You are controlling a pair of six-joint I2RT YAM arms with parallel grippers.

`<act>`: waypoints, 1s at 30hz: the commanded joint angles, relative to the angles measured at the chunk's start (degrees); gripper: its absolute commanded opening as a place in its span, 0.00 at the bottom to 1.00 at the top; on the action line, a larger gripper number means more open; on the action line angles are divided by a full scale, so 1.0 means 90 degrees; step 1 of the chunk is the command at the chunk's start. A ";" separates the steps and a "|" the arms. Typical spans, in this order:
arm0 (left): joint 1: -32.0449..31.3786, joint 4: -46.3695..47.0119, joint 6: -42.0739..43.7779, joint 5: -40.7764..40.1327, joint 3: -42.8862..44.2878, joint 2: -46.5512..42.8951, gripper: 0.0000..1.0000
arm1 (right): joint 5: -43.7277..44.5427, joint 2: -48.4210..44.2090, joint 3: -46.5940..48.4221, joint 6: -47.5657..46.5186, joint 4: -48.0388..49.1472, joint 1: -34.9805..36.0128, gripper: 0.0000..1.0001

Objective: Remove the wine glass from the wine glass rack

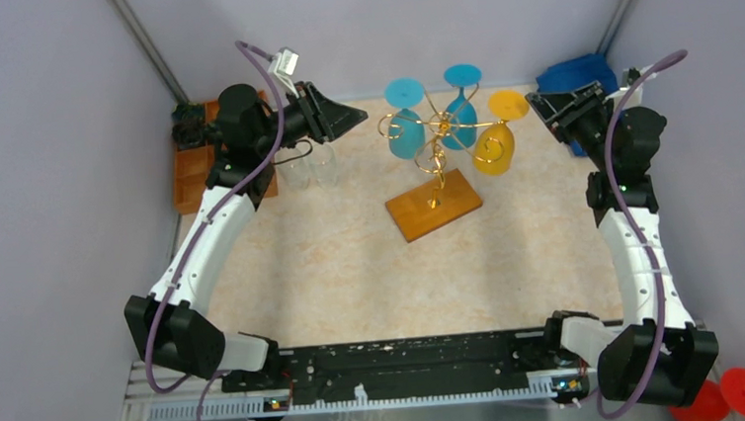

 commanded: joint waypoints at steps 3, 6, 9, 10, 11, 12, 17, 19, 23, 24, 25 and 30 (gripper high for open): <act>0.0039 0.0131 -0.0075 0.0127 0.0100 0.0045 0.38 | -0.0108 0.0162 0.0049 -0.0183 0.0144 -0.0068 0.32; 0.0039 0.0155 -0.0087 0.0142 0.0088 0.0051 0.38 | -0.0113 0.0212 -0.0016 -0.0182 0.0146 -0.0068 0.32; 0.0039 0.0170 -0.0087 0.0153 0.0088 0.0061 0.38 | -0.0132 0.0239 -0.0054 -0.0189 0.0170 -0.0066 0.32; 0.0039 0.0170 -0.0085 0.0162 0.0083 0.0061 0.38 | -0.0146 0.0249 -0.0056 -0.0172 0.0178 -0.0063 0.32; 0.0039 0.0171 -0.0086 0.0162 0.0076 0.0067 0.38 | -0.0165 0.0251 -0.0063 -0.0141 0.0215 -0.0067 0.32; 0.0039 0.0170 -0.0087 0.0162 0.0072 0.0068 0.38 | -0.0183 0.0260 -0.0064 -0.0120 0.0250 -0.0063 0.31; 0.0040 0.0177 -0.0080 0.0152 0.0036 0.0079 0.38 | -0.0473 0.0354 -0.0048 0.0200 0.0512 -0.0061 0.25; 0.0040 0.0170 -0.0099 0.0167 0.0033 0.0072 0.38 | -0.0603 0.0427 -0.0018 0.0352 0.0595 -0.0058 0.22; 0.0039 0.0180 -0.0127 0.0196 0.0041 0.0002 0.38 | -0.0600 0.0430 0.0119 0.0491 0.0488 -0.0058 0.07; 0.0039 0.0171 -0.0122 0.0187 0.0037 -0.0011 0.38 | -0.0580 0.0428 0.0161 0.0576 0.0464 -0.0058 0.07; 0.0039 0.0154 -0.0117 0.0178 0.0046 -0.0028 0.38 | -0.0568 0.0435 0.0235 0.0699 0.0386 -0.0058 0.05; 0.0045 0.0102 -0.0107 0.0223 0.0088 -0.0052 0.37 | -0.0449 0.0424 0.0545 0.1148 -0.0097 -0.0058 0.00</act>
